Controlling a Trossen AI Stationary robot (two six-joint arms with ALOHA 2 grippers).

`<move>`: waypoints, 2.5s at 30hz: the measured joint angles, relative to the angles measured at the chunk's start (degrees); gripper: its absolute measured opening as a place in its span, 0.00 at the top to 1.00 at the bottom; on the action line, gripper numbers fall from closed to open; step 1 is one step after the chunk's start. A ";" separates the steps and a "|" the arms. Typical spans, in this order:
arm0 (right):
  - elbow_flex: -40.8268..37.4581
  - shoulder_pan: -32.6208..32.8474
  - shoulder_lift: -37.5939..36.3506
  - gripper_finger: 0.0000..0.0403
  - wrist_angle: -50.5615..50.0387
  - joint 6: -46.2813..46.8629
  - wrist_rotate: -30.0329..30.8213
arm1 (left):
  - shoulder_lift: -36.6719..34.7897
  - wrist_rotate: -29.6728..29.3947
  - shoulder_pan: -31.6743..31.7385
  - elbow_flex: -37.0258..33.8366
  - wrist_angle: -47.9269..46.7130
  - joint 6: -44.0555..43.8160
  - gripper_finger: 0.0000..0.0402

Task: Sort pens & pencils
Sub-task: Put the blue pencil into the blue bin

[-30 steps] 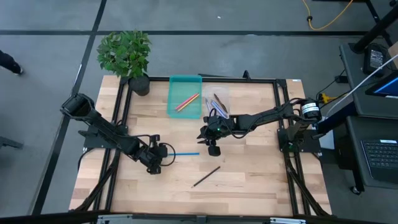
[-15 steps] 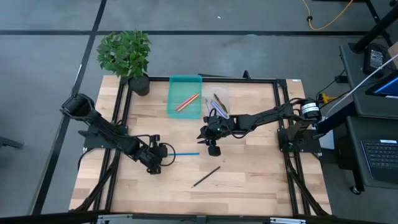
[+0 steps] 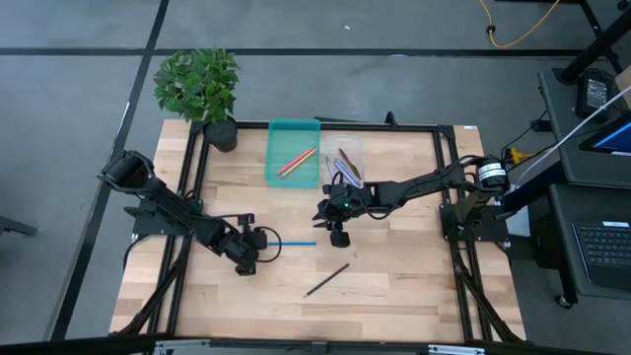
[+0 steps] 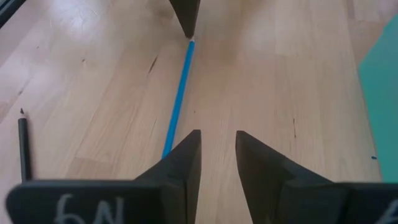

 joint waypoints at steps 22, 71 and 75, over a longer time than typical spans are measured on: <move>0.00 0.00 0.00 0.75 -0.87 -1.05 -0.01 | -2.43 -1.11 -0.77 0.01 0.10 2.17 1.00; -0.02 -0.02 -0.02 0.75 -0.82 -1.09 0.00 | -2.34 -2.37 -0.60 0.00 -0.41 1.82 1.00; -0.02 -0.02 -0.02 0.75 -0.82 -1.04 0.00 | -2.34 -2.37 -0.58 0.00 -0.39 1.72 1.00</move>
